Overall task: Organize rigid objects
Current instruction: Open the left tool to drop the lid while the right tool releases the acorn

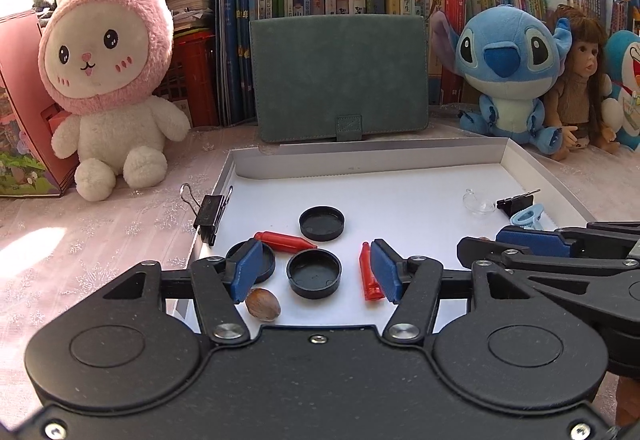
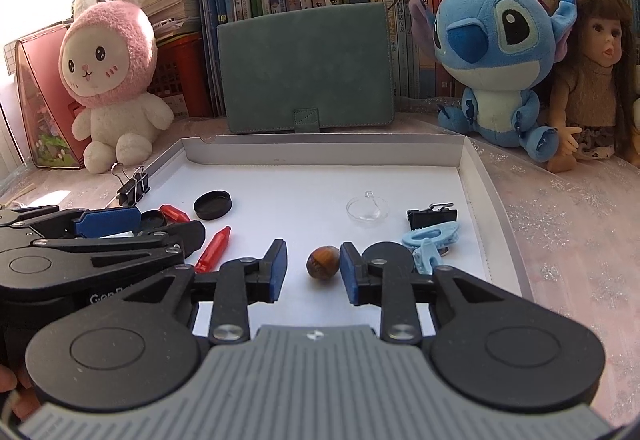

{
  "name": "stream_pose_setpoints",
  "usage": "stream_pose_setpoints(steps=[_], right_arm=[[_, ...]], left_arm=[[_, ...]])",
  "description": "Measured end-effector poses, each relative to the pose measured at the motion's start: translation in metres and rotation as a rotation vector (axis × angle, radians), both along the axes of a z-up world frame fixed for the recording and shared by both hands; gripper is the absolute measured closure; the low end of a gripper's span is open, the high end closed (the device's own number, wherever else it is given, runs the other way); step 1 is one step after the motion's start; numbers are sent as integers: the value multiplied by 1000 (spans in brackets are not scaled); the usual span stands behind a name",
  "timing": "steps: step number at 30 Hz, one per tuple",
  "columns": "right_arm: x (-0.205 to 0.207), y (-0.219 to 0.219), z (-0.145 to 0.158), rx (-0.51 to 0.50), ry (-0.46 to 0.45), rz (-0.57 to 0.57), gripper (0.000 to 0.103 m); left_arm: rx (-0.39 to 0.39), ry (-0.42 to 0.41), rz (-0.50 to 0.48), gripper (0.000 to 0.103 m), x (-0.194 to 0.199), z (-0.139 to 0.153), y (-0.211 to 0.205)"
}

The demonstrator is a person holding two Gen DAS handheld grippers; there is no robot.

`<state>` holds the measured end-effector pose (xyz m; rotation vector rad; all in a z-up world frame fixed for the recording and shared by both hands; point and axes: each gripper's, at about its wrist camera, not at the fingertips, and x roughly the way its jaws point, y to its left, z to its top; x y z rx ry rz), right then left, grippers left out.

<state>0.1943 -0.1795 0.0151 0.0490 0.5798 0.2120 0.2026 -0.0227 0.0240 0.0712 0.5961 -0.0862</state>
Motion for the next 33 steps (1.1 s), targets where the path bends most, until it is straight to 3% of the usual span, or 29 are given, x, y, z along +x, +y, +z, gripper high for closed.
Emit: stream_pose_setpoints(steps=[3, 9, 15, 33], right_arm=[[-5, -1, 5, -10, -17, -7, 48], [-15, -8, 14, -18, -47, -25, 31], [-29, -12, 22, -15, -78, -43, 17], [-77, -15, 31, -37, -134, -49, 6]], left_arm=[[-2, -4, 6, 41, -3, 5, 1], [-13, 0, 32, 25, -9, 14, 10], [-19, -12, 21, 20, -22, 19, 16], [-45, -3, -9, 14, -74, 24, 26]])
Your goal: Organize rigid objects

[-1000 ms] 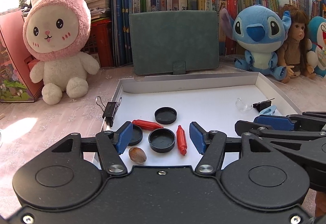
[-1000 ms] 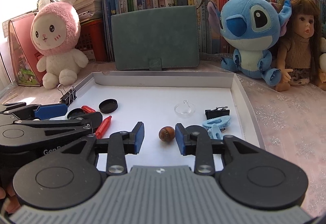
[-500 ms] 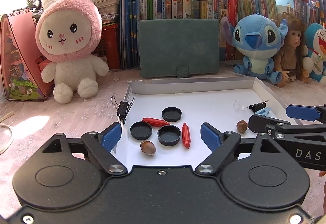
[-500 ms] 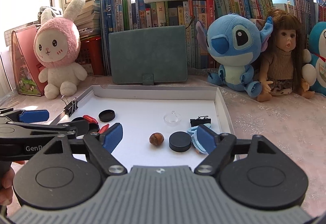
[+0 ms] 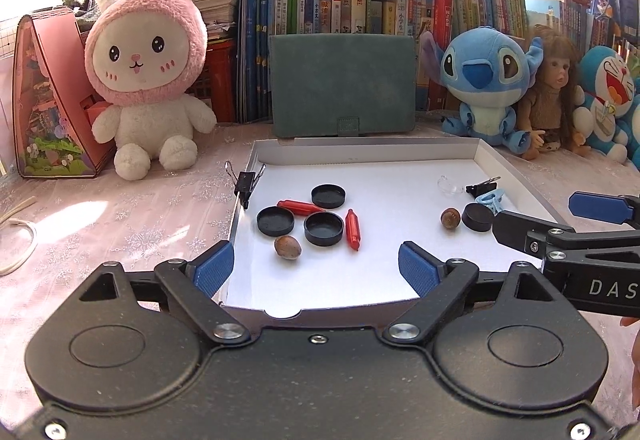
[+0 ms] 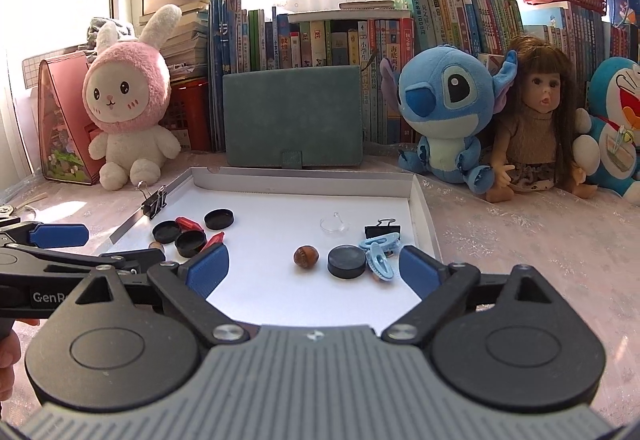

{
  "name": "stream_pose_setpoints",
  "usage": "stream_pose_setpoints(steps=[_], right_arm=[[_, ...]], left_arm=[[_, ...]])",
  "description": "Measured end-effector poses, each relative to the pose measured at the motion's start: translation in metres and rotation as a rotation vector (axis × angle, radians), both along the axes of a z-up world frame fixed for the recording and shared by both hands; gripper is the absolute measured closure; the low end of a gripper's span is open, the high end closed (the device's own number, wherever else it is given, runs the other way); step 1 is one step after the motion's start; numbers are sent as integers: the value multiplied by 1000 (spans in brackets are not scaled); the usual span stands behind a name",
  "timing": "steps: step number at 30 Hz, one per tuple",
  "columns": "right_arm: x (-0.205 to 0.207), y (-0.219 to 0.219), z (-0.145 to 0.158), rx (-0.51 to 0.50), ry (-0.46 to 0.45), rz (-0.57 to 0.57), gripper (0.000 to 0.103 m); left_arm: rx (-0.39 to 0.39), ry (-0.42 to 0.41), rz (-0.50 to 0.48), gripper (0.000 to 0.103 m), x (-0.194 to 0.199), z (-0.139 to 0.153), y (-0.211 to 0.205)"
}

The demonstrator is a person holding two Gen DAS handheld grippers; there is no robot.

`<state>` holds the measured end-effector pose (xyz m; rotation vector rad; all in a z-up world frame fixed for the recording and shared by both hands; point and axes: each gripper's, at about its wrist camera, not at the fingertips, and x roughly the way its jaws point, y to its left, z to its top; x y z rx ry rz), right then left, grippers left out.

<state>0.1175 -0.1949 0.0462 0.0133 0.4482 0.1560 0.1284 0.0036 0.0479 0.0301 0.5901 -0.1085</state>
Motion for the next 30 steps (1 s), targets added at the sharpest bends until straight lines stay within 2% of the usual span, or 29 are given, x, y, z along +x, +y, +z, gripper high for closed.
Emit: stream_pose_setpoints(steps=[14, 30], right_arm=[[-15, -6, -15, 6, 35, -1, 5], [-19, -11, -30, 6, 75, -13, 4]], left_arm=[[7, 37, 12, 13, -16, -15, 1], [15, 72, 31, 12, -16, -31, -1]])
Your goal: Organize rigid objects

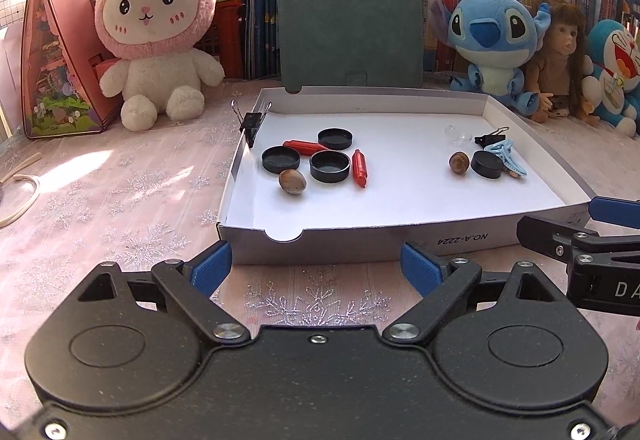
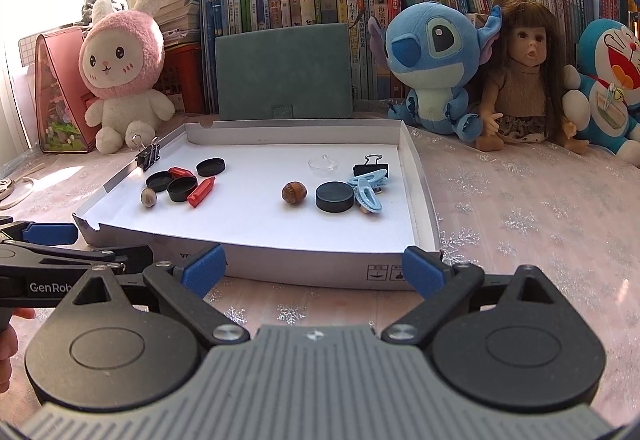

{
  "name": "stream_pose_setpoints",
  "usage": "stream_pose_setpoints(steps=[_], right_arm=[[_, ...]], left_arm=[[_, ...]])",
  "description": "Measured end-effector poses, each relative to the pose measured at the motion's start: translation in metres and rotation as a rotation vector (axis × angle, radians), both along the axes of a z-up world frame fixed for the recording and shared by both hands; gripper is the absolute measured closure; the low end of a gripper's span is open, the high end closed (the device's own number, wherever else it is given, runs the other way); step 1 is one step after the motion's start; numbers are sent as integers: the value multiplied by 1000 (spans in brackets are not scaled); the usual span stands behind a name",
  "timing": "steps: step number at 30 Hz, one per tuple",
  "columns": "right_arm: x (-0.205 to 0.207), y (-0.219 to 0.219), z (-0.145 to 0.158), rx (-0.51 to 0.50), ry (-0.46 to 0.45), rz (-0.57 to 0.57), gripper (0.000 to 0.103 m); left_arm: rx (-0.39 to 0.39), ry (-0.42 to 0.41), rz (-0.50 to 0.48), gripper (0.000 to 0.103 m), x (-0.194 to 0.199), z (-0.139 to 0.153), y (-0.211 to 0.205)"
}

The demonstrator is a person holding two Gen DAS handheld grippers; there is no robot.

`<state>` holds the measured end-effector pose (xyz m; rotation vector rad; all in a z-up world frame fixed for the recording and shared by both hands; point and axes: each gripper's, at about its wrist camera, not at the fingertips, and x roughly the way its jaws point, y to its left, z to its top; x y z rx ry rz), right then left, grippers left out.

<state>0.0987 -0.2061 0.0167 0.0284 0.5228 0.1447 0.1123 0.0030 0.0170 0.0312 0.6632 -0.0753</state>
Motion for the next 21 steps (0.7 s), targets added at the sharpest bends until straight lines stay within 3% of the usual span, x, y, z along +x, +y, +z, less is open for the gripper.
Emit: stream_pose_setpoints(steps=[21], right_arm=[[-4, -3, -17, 3, 52, -19, 1]], left_arm=[[6, 27, 5, 11, -5, -15, 0]])
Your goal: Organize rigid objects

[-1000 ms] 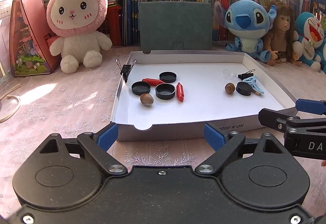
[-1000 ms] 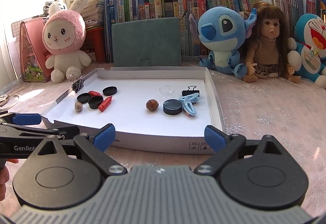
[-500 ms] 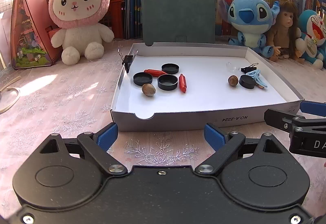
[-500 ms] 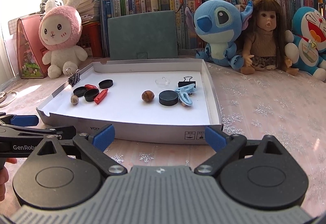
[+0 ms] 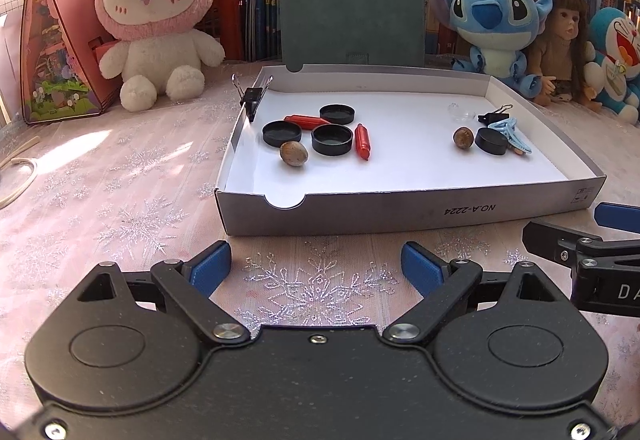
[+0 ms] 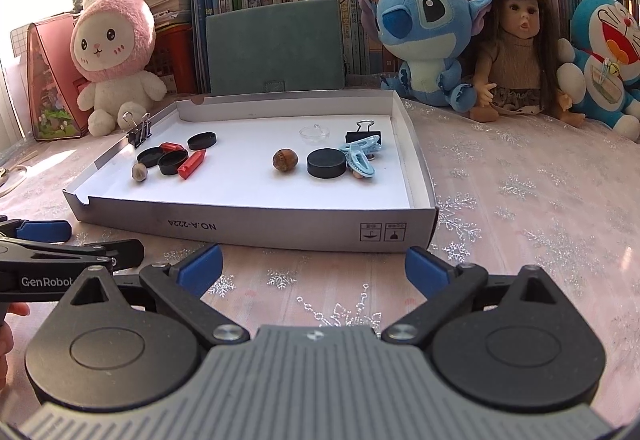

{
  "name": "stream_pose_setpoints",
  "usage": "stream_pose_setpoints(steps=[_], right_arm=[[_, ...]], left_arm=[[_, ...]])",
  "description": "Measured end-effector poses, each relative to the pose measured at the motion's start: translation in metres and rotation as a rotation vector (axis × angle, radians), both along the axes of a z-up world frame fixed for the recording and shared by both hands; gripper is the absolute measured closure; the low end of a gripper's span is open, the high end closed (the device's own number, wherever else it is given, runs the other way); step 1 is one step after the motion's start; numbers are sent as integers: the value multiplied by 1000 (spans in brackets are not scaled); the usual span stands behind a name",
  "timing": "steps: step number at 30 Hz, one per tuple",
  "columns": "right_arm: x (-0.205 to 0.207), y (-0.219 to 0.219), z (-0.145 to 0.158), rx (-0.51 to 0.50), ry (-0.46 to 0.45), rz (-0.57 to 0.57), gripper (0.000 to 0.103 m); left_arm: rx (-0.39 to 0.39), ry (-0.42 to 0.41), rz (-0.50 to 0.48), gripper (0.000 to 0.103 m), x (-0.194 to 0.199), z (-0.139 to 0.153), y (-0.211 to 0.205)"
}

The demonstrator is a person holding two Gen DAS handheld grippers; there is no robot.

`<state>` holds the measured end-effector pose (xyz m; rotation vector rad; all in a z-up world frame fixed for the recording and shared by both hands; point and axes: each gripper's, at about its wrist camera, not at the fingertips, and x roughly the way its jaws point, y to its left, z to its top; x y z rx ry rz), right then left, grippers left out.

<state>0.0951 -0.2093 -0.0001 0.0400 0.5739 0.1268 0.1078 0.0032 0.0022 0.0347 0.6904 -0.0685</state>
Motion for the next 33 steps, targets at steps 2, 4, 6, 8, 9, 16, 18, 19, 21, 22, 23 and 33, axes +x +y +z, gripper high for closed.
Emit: stream_pose_setpoints(steps=[2, 4, 6, 8, 9, 16, 18, 19, 21, 22, 23, 33], right_arm=[[1, 0, -1, -2, 8, -1, 0], [3, 0, -3, -4, 22, -3, 0], [6, 1, -5, -5, 41, -4, 0], [7, 1, -6, -9, 49, -5, 0], [7, 1, -6, -12, 51, -5, 0], [9, 10, -8, -74, 66, -6, 0], [9, 10, -8, -72, 67, -7, 0], [9, 10, -8, -71, 67, -7, 0], [9, 10, -8, -72, 68, -7, 0], [9, 10, -8, -72, 68, -7, 0], [9, 10, -8, -71, 67, -7, 0], [9, 10, -8, -69, 68, -7, 0]], left_arm=[[4, -6, 1, 10, 0, -1, 0], [10, -10, -1, 9, 1, -2, -1], [11, -14, -1, 8, 1, -3, -2], [7, -11, 0, 7, 1, -3, -1], [4, -9, 1, 6, 2, -3, -1], [2, 3, 4, 0, 4, -4, 0], [1, 3, 4, 0, 4, -4, 0], [1, 4, 4, 0, 4, -4, 0], [2, 4, 4, 0, 4, -4, 0], [3, 3, 4, 0, 4, -4, 0], [1, 3, 4, 0, 4, -4, 0], [2, 3, 4, 0, 4, -4, 0]])
